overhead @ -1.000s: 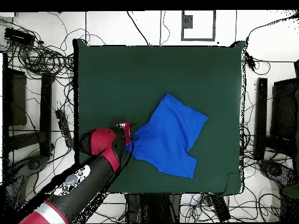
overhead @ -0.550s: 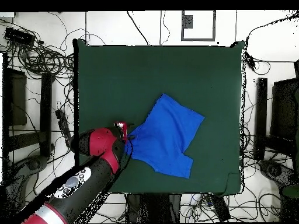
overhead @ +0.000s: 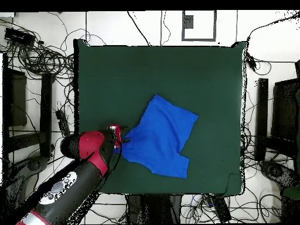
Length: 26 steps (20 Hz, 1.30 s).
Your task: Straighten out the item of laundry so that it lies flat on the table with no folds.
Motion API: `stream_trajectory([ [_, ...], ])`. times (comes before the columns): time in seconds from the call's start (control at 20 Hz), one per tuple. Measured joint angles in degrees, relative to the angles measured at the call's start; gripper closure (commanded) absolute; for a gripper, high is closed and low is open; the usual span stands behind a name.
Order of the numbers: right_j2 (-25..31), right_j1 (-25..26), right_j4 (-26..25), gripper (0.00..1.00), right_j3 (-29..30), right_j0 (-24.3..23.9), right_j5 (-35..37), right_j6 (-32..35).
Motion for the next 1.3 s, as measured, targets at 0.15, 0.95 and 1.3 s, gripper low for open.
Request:
stream_trajectory([
  [0.15,-2.3,2.3,0.0,0.0,-2.1,2.1,4.0,0.3],
  [0.95,-8.7,8.8,0.1,0.0,-6.2,5.4,8.4,0.7],
  [1.3,-9.7,9.4,-0.6,0.0,-6.5,5.7,9.7,0.7],
])
